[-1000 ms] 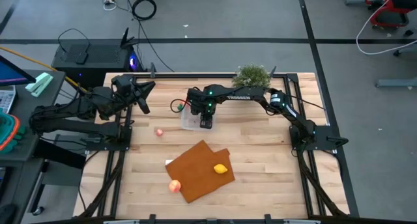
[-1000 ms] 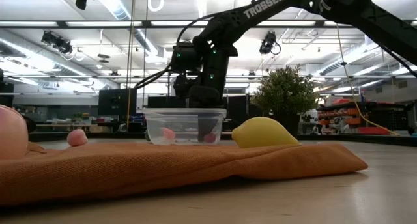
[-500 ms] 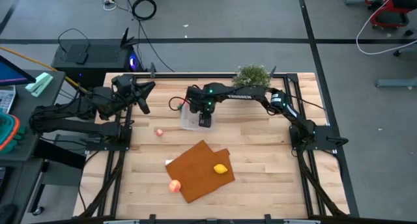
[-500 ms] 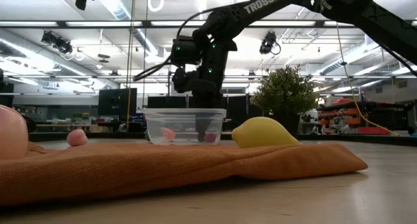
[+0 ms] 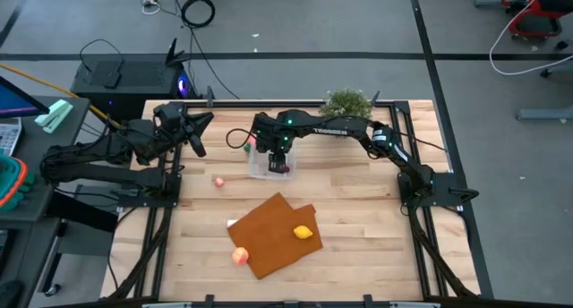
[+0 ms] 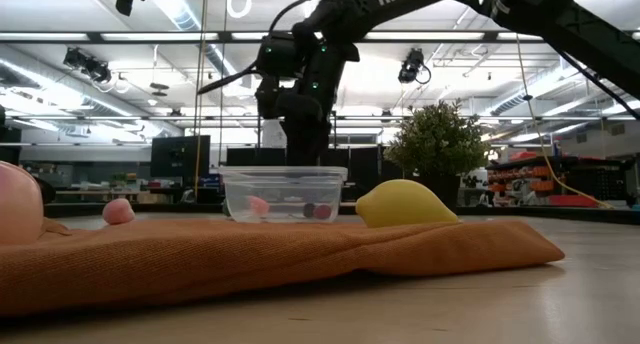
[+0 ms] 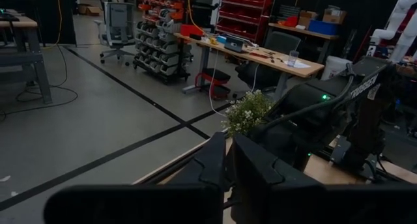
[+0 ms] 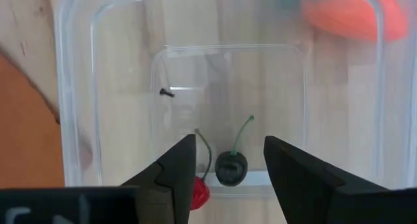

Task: Pick and placing Produce into tupperware
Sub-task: Put the yellow lemon into the transparent bin

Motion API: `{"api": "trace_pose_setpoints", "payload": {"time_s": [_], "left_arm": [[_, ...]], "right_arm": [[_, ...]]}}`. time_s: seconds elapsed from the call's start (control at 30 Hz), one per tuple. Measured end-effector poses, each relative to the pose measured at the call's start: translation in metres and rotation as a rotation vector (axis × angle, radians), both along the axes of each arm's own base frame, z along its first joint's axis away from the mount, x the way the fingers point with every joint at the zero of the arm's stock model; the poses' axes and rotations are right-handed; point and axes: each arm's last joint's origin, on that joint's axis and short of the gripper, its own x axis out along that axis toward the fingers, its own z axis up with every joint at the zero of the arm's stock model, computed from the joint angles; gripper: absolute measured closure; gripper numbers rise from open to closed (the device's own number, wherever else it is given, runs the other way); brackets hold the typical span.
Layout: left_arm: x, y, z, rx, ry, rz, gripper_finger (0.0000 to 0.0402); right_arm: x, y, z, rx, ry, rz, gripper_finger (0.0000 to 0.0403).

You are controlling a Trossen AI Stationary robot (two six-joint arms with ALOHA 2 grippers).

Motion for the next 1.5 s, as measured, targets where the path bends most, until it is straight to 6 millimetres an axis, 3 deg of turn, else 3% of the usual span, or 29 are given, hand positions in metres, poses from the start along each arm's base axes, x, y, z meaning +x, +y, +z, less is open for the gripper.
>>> {"api": "trace_pose_setpoints", "payload": {"time_s": [0.83, 1.03, 1.23, 1.5], "left_arm": [[0.000, 0.000, 0.000, 0.000, 0.000, 0.000, 0.0364], [0.000, 0.000, 0.000, -0.001, 0.001, -0.015, 0.0361], [0.000, 0.000, 0.000, -0.001, 0.002, -0.016, 0.0368], [0.000, 0.000, 0.000, 0.000, 0.003, -0.016, 0.0363]], "right_arm": [[-0.004, 0.016, 0.004, 0.070, 0.037, 0.025, 0.0269], [-0.024, 0.028, 0.044, 0.065, 0.047, 0.061, 0.0271], [-0.044, 0.044, 0.094, 0.100, -0.049, 0.013, 0.0271], [-0.061, 0.095, 0.129, 0.124, -0.093, 0.055, 0.0271]]}}
